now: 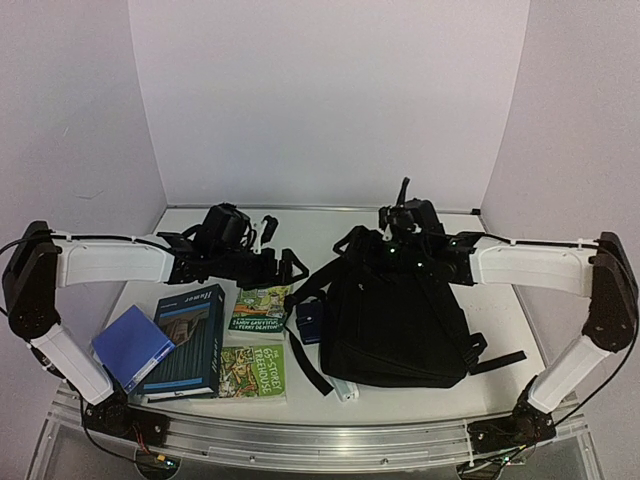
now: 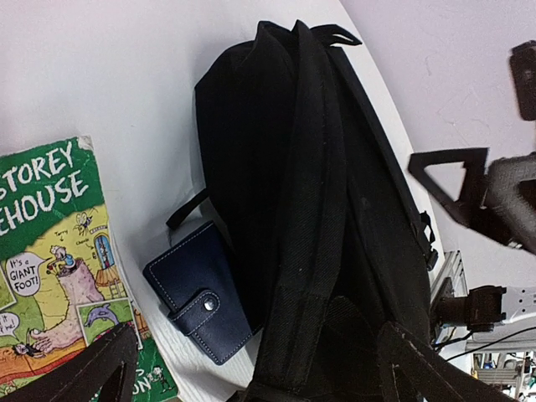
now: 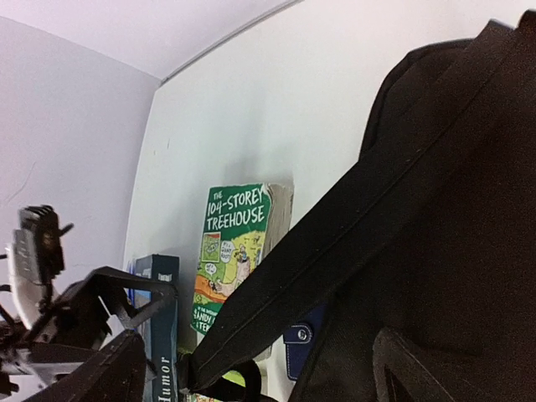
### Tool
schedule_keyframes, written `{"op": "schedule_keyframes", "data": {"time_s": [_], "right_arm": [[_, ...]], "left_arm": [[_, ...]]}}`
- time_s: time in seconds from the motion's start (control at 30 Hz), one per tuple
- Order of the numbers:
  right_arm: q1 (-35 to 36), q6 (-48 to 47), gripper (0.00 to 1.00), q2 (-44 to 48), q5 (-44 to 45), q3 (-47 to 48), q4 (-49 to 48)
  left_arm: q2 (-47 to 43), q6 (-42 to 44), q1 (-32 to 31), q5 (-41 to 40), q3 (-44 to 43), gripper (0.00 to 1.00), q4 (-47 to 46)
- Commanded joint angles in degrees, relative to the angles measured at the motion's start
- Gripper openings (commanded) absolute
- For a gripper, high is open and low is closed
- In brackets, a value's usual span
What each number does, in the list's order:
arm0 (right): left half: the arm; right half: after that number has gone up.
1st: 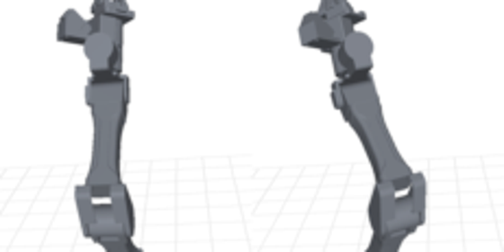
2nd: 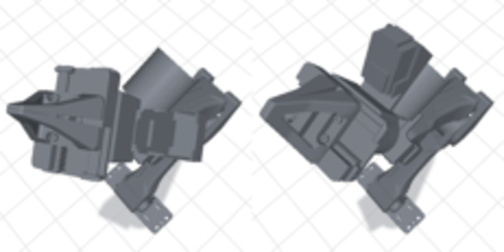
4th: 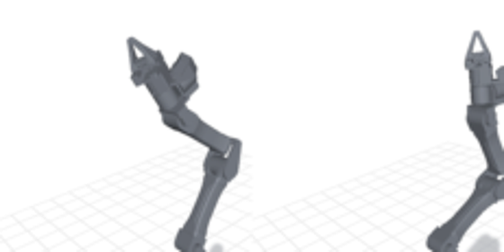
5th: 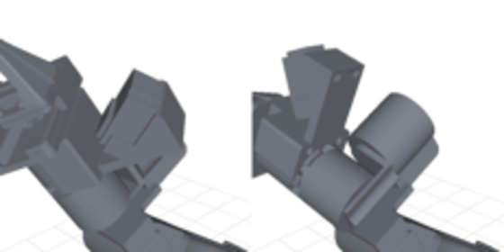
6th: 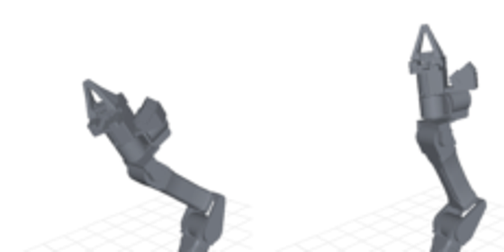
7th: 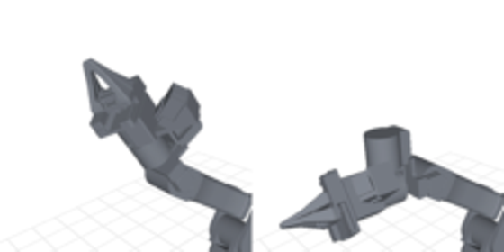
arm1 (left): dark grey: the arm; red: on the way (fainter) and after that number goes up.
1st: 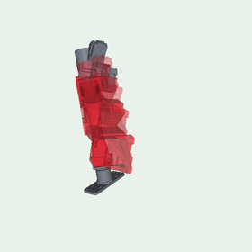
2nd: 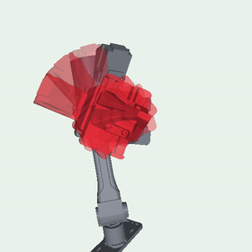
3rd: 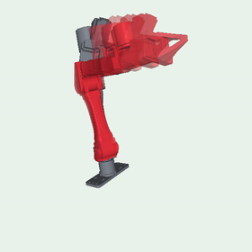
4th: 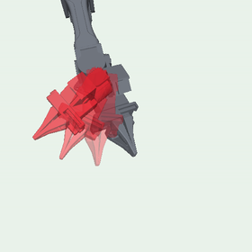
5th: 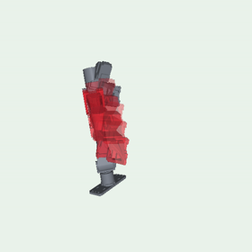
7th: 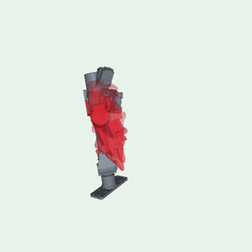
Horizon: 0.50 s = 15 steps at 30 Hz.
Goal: Pack the student bag
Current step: Unzip the student bag at the center of the board.
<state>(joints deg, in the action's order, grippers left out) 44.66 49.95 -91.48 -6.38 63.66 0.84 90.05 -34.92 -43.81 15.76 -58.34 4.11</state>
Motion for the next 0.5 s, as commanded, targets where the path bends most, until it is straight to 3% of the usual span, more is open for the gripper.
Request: {"op": "schedule_keyframes", "data": {"time_s": [0.0, 0.2, 0.47], "right_arm": [[-0.12, -4.84, 0.98, 6.41, 9.31, 0.61, 9.56], [2.46, -8.38, 0.95, 6.35, 3.94, -1.22, 12.19], [14.64, -8.26, 0.95, 2.60, 15.61, 2.40, 22.65]], "left_arm": [[-0.08, -1.91, 0.22, -0.61, -0.10, 1.00, 0.34], [-3.39, -3.52, 0.40, -0.31, 4.04, 1.00, -2.78], [-6.19, -4.97, 0.60, -2.64, 5.94, 1.00, -0.39]]}}
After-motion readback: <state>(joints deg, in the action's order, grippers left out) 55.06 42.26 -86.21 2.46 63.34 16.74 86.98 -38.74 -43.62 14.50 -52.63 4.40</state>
